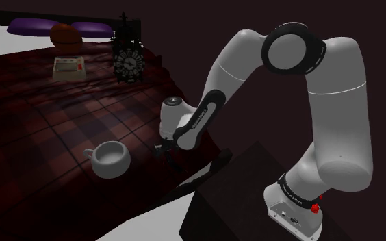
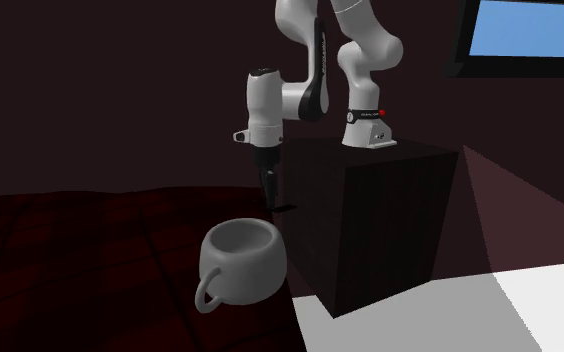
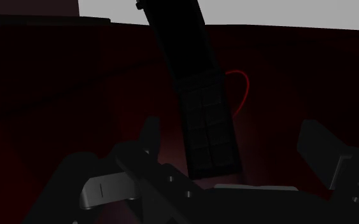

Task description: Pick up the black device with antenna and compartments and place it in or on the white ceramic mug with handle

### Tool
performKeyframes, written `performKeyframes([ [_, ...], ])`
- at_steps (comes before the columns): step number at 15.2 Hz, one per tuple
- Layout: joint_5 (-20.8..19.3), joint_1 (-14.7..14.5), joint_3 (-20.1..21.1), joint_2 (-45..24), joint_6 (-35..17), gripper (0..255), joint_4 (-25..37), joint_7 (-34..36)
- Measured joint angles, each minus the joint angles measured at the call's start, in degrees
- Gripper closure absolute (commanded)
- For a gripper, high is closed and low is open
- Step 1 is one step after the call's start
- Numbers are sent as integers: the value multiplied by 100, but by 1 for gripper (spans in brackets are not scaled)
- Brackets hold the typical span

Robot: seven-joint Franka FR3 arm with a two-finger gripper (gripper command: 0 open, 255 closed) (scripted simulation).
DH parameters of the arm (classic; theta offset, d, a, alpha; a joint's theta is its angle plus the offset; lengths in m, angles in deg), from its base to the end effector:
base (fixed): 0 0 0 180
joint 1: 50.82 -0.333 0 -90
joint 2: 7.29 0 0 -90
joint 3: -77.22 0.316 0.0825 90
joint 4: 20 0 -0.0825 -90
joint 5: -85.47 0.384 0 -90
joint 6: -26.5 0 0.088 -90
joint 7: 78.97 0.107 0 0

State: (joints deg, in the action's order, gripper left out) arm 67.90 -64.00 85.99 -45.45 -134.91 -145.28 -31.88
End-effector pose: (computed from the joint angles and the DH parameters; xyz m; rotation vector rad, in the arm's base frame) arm 0.4863 0.2193 0.0808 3.1207 -0.2786 -0.0206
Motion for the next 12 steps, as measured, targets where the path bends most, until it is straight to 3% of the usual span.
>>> performKeyframes([
  [10, -60, -76, -101, -298, -164, 0, 144, 42],
  [11, -60, -76, -101, -298, -164, 255, 144, 42],
  [12, -60, -76, -102, -297, -164, 255, 144, 42],
])
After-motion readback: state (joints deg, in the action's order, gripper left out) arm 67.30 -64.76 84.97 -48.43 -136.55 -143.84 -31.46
